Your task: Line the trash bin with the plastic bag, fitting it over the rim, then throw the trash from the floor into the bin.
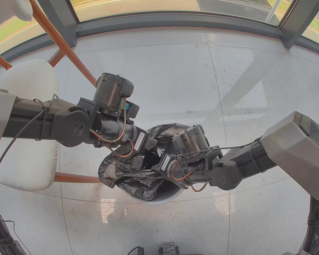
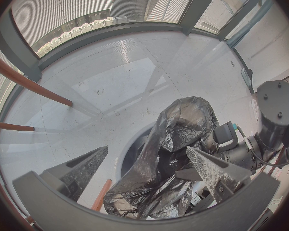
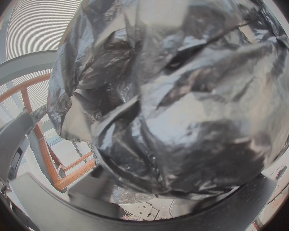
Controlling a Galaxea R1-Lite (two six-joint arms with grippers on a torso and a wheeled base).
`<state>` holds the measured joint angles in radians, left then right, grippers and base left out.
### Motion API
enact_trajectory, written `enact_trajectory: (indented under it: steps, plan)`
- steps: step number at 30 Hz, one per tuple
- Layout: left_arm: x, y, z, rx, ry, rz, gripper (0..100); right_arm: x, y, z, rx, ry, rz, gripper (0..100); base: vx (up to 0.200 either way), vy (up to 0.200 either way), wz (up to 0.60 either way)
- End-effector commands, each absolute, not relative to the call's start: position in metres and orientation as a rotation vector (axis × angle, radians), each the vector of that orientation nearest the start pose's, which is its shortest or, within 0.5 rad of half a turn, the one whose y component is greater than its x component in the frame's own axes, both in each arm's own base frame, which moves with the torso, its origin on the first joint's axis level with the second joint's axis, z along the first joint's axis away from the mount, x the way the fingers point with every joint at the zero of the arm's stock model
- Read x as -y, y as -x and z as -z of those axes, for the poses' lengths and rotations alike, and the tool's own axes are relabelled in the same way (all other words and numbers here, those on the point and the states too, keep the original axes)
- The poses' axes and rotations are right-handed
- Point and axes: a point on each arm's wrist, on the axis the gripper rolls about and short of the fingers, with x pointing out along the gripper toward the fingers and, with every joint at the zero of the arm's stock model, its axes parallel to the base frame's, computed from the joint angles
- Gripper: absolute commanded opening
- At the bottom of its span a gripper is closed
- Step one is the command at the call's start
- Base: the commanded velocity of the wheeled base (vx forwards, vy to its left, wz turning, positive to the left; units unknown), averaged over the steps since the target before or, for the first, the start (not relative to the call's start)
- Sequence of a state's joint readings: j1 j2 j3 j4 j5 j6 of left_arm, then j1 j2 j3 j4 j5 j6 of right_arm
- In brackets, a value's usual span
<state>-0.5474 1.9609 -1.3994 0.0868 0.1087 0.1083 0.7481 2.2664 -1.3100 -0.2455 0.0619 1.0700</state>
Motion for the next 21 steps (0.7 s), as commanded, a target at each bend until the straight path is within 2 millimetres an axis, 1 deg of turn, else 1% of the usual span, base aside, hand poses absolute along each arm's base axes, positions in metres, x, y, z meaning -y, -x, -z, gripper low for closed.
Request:
enact_trajectory:
  steps: [1,3,8,10,12,13,17,21]
  plan:
    - [0.197,-0.327,-0.187,-0.597,-0.315,0.457,100,-0.292,-0.315,-0.064,-1.011,-0.721,-0.318,0,0.000,0.000,0.00]
    - [0.196,-0.327,-0.188,-0.594,-0.318,0.459,100,-0.288,-0.308,-0.074,-1.004,-0.711,-0.331,0,0.000,0.000,0.00]
    - [0.197,-0.329,-0.183,-0.605,-0.328,0.459,100,-0.275,-0.289,-0.094,-1.046,-0.605,-0.333,0,0.000,0.000,0.00]
    - [0.197,-0.329,-0.183,-0.606,-0.330,0.460,100,-0.272,-0.286,-0.099,-1.054,-0.595,-0.333,0,0.000,0.000,0.00]
    - [0.198,-0.329,-0.183,-0.605,-0.333,0.464,100,-0.268,-0.277,-0.106,-1.080,-0.572,-0.321,0,0.000,0.000,0.00]
    - [0.198,-0.329,-0.182,-0.606,-0.337,0.465,100,-0.267,-0.275,-0.106,-1.093,-0.562,-0.313,0,0.000,0.000,0.00]
    - [0.198,-0.330,-0.179,-0.609,-0.352,0.468,100,-0.263,-0.263,-0.093,-1.188,-0.488,-0.242,0,0.000,0.000,0.00]
    - [0.198,-0.332,-0.176,-0.619,-0.355,0.467,100,-0.258,-0.259,-0.085,-1.217,-0.468,-0.212,0,0.000,0.000,0.00]
